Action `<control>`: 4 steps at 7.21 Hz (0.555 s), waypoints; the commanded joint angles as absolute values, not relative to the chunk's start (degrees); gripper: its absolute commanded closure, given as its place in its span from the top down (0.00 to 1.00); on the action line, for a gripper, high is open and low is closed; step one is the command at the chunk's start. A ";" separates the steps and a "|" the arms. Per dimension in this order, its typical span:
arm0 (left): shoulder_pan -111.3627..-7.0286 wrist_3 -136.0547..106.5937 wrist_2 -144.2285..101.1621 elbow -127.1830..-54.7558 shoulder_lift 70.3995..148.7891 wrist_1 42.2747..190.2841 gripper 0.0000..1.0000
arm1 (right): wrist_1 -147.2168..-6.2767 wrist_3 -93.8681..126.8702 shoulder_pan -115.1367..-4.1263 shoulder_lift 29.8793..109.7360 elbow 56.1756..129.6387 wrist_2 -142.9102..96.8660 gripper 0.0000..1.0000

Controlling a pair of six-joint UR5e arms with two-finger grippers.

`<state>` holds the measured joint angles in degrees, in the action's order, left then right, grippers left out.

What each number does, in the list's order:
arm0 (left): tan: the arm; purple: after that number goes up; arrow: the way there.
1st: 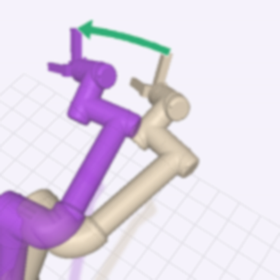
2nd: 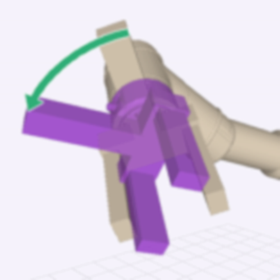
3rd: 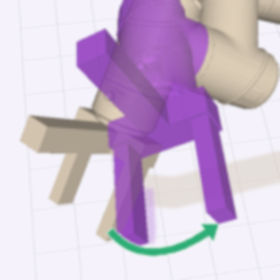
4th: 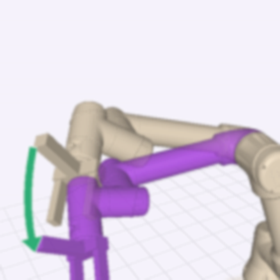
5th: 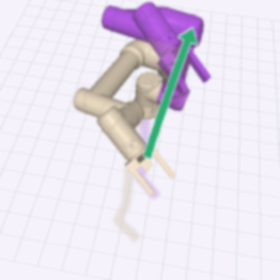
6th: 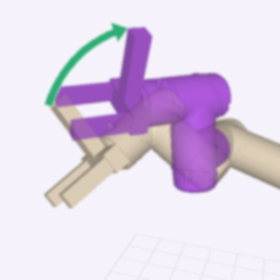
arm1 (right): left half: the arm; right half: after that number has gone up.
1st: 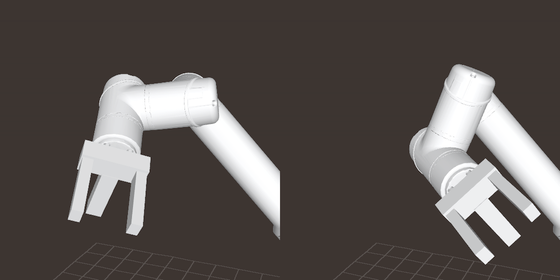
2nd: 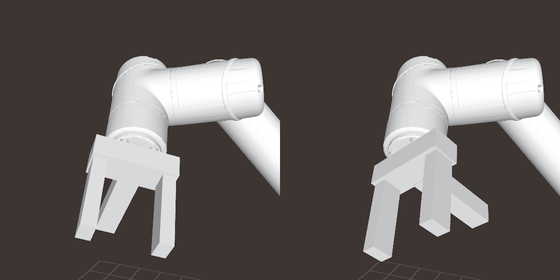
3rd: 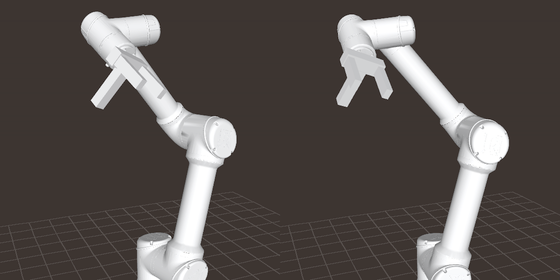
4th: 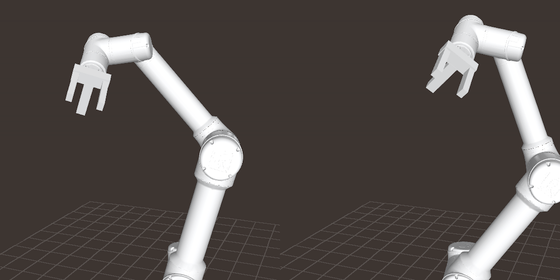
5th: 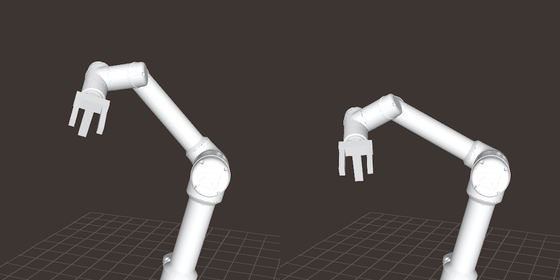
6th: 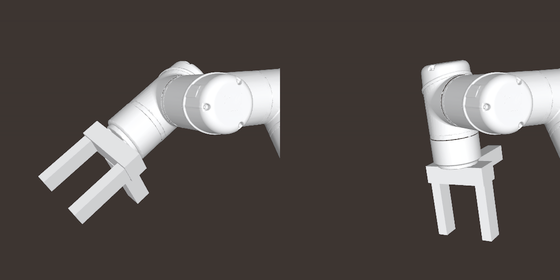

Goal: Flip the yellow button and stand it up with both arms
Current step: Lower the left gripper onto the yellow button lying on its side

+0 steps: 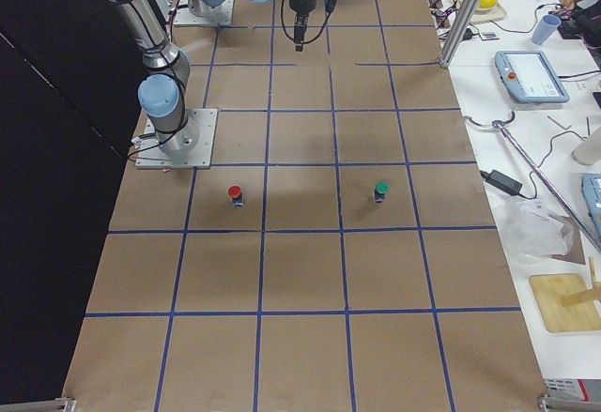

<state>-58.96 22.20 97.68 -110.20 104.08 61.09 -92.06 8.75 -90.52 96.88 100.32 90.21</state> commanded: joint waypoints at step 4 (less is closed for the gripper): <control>-58.54 21.80 98.00 -110.74 105.47 60.20 0.38 | -91.51 8.00 -88.69 96.77 100.46 90.35 1.00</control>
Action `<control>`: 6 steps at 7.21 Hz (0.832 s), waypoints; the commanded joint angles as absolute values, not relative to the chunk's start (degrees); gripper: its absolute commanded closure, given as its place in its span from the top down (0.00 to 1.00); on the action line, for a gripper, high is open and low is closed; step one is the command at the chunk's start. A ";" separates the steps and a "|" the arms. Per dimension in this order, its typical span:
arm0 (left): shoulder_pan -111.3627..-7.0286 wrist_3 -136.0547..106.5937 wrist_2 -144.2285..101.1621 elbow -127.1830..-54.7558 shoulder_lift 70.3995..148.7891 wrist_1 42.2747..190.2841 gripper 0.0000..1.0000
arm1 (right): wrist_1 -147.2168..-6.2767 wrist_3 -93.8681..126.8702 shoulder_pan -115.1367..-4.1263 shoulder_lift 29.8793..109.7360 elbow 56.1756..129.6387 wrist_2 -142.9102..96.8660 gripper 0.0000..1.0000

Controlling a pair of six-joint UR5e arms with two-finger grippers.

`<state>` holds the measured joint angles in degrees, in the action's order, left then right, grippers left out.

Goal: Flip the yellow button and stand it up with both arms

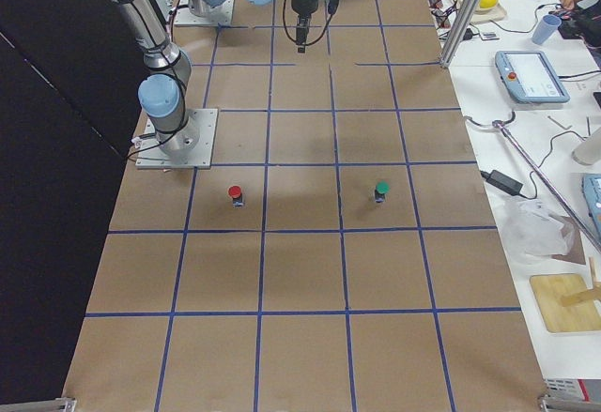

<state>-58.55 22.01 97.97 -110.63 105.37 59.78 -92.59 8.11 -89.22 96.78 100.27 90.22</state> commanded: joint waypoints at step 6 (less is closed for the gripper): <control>-59.23 22.94 91.11 -108.73 104.16 63.86 0.31 | -91.58 8.69 -87.98 97.29 104.07 89.74 1.00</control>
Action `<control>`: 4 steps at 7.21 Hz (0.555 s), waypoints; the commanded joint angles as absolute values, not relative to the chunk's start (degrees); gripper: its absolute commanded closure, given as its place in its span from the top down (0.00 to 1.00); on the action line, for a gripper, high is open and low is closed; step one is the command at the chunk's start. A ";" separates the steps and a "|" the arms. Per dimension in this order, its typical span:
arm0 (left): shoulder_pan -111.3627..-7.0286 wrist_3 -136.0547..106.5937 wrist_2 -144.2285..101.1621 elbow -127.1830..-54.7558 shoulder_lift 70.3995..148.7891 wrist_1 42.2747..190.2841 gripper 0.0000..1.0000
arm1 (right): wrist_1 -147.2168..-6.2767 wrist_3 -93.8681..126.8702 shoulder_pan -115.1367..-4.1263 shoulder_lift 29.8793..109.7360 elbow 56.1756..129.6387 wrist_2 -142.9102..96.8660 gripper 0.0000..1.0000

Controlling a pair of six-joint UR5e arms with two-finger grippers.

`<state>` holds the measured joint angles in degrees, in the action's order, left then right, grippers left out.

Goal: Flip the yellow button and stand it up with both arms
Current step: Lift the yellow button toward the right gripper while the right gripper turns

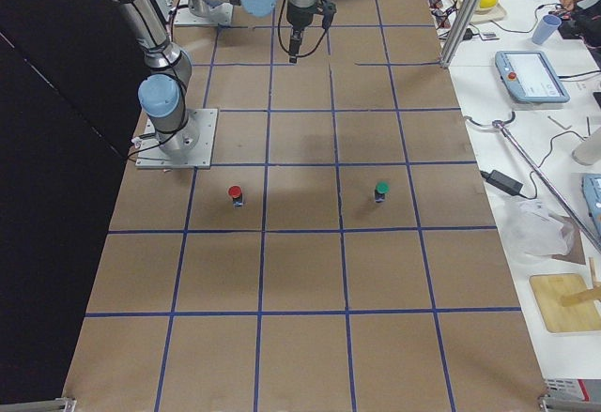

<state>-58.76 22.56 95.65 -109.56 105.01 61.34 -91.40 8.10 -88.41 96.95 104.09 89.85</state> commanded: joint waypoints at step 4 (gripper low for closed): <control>-57.13 34.77 64.84 -105.82 102.91 79.96 0.13 | -92.99 23.22 -87.98 95.81 101.70 79.07 1.00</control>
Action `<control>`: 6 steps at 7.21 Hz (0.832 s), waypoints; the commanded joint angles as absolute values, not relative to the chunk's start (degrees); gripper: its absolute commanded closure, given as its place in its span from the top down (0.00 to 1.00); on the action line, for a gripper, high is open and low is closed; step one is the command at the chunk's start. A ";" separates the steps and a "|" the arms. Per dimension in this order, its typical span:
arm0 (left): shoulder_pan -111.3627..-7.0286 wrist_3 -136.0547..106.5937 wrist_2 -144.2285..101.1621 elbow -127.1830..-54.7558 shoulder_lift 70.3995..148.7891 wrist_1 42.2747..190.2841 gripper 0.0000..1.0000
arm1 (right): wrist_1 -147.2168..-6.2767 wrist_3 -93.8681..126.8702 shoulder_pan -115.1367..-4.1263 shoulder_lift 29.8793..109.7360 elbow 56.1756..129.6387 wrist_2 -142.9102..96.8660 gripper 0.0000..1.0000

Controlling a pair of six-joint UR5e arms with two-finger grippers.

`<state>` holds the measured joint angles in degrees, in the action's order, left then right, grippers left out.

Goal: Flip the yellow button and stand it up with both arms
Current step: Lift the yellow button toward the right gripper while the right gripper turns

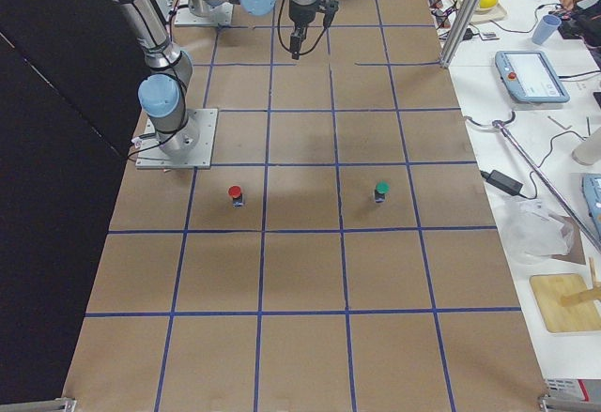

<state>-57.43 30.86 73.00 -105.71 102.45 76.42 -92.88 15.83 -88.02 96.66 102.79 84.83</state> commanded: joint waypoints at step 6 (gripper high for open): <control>-68.26 44.34 23.26 -117.24 104.85 87.89 0.01 | -92.90 49.97 -80.42 93.96 102.74 43.65 1.00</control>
